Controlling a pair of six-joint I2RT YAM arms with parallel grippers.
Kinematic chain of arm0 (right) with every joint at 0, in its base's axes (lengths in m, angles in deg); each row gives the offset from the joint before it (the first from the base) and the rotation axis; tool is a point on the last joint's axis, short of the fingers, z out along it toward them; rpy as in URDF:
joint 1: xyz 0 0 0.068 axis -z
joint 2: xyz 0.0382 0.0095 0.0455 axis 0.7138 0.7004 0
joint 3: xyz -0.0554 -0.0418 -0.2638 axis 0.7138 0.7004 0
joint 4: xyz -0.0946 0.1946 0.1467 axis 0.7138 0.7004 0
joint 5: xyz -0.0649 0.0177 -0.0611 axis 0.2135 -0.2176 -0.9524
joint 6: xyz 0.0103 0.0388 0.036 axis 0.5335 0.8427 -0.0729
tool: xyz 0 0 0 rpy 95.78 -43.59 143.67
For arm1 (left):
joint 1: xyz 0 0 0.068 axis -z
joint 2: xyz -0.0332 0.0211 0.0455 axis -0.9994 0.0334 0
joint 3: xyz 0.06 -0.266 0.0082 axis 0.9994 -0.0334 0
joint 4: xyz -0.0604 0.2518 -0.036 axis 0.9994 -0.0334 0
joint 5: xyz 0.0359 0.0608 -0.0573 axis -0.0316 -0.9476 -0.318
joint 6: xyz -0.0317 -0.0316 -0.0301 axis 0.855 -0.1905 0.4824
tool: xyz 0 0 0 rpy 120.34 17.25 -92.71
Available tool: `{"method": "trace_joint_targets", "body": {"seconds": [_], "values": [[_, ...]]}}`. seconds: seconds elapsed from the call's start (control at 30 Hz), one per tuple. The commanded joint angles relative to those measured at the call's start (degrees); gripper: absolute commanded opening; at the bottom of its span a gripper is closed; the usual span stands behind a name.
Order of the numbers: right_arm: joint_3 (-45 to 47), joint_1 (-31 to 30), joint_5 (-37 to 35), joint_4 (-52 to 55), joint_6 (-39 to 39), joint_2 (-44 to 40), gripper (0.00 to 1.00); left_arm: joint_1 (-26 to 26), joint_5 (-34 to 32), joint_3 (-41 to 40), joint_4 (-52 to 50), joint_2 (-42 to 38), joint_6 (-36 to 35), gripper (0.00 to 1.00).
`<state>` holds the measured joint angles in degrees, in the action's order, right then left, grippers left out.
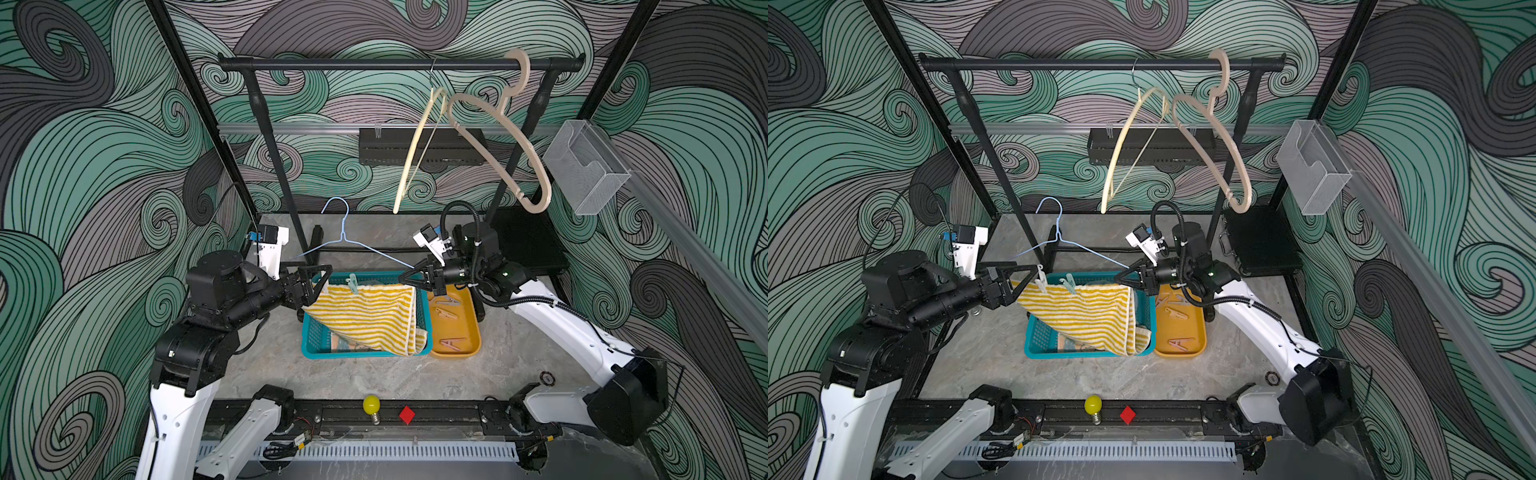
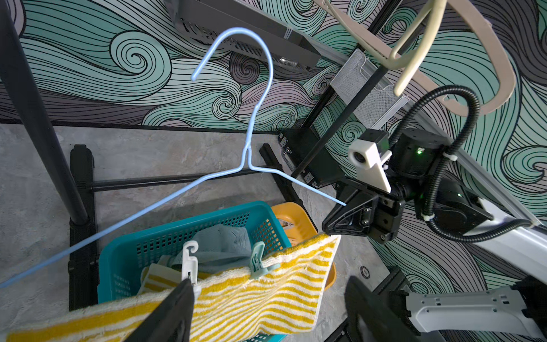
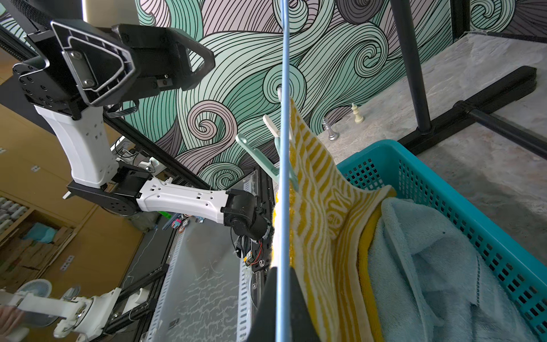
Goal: Remove the clothespins securing towels to the hanger
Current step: Pick up the hanger from the clothesline.
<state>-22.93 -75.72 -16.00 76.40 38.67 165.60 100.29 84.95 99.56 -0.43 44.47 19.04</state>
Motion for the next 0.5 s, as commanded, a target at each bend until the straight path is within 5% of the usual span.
{"method": "trace_joint_targets", "body": {"seconds": [0.0,0.47], "values": [[-2.9,1.0,6.8,0.5,-5.7,1.3,0.0,0.4,3.1,-0.3,2.7,0.2,-0.8,0.78],[-5.3,1.7,10.2,5.3,-10.0,5.7,0.0,1.8,1.0,-2.1,8.7,7.5,-1.4,0.71]]}}
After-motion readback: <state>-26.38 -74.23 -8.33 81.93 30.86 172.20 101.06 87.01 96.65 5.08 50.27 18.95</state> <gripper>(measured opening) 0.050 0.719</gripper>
